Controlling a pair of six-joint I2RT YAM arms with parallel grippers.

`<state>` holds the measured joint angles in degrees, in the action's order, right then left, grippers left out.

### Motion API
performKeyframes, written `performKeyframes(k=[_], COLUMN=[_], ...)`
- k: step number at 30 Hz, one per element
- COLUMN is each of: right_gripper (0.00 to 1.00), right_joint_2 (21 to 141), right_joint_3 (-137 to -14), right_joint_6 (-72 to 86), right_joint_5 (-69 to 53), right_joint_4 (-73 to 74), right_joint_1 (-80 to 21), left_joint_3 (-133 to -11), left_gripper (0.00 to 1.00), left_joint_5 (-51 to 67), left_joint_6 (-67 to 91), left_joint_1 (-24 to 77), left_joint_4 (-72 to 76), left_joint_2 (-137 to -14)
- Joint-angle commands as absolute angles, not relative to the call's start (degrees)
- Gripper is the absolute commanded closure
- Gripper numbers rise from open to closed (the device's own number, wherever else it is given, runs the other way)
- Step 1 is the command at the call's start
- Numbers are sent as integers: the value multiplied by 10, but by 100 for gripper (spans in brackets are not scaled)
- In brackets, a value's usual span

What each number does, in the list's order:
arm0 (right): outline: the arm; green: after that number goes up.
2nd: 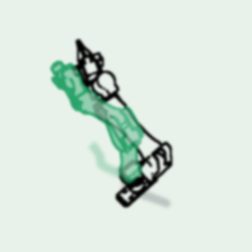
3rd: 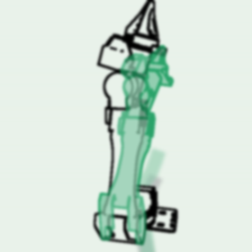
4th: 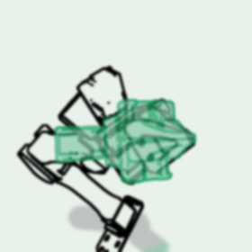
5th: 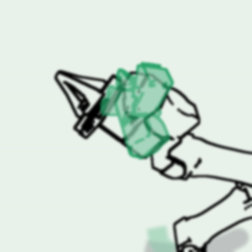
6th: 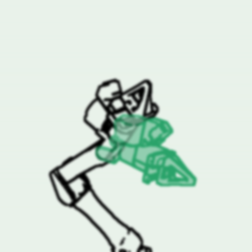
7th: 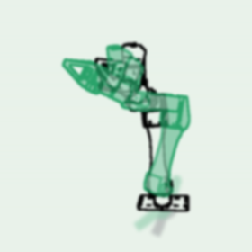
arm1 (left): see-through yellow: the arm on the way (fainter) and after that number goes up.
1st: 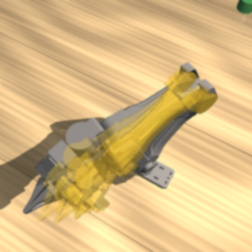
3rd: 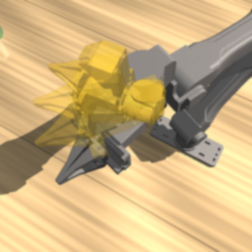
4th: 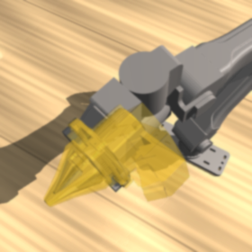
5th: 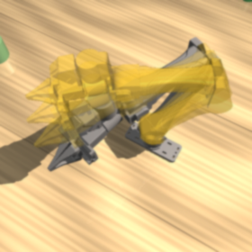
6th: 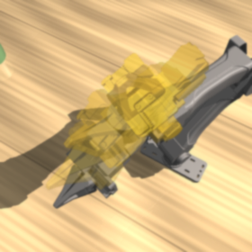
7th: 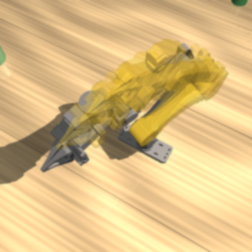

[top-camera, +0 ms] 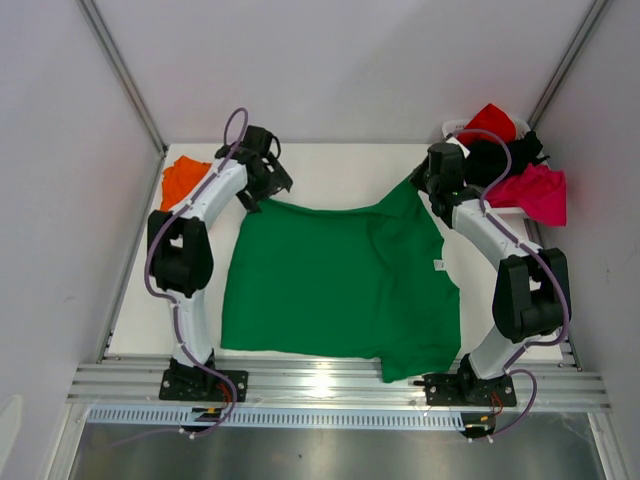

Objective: Fold and stack the t-shirts
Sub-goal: Flatten the tshirt out

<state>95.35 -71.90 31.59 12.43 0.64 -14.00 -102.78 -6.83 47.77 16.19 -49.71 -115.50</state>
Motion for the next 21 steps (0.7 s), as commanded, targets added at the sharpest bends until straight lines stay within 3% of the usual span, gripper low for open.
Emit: performKeyframes(k=[1,9,13,21], right_gripper=[97,97,97,97], right_joint_2=[935,926,916,899], right_joint_3=[-715,-707,-700,-682], right_joint_6=[303,299,299,294], right_joint_5=[121,114,115,106], right_joint_4=[-6,-4,-6,-7], right_joint_1=[-138,-136,-133,-121], left_joint_3=[-1016,-1027,-1095,-1096], left_gripper=[6,7,8,8], left_joint_5=[-63,-54,-80,-139], left_joint_6=[619,816,839,859], left_joint_1=[155,152,153,140], left_joint_4=[-464,-464,-522,-519], left_joint_2=[-1144,-1185,-1225,-1244])
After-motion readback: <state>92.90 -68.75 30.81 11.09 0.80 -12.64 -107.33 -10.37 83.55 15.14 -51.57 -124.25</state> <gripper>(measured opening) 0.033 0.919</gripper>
